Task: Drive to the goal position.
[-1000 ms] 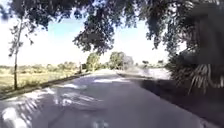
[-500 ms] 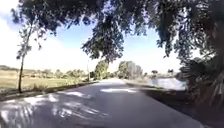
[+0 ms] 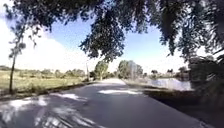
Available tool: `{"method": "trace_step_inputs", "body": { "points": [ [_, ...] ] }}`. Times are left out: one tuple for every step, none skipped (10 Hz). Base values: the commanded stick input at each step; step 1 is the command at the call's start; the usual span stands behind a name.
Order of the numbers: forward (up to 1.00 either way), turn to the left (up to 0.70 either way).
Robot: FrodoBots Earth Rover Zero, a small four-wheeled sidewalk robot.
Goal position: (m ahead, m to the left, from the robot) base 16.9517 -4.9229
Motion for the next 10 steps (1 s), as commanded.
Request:
{"method": "trace_step_inputs", "body": {
  "points": [
    [0.70, 0.00],
    [0.70, 0.00],
    [0.70, 0.00],
    [0.70, 0.00],
    [0.70, 0.00],
    [0.70, 0.00],
    [0.70, 0.00],
    [0.70, 0.00],
    [0.70, 0.00],
    [0.70, 0.00]
  ]
}}
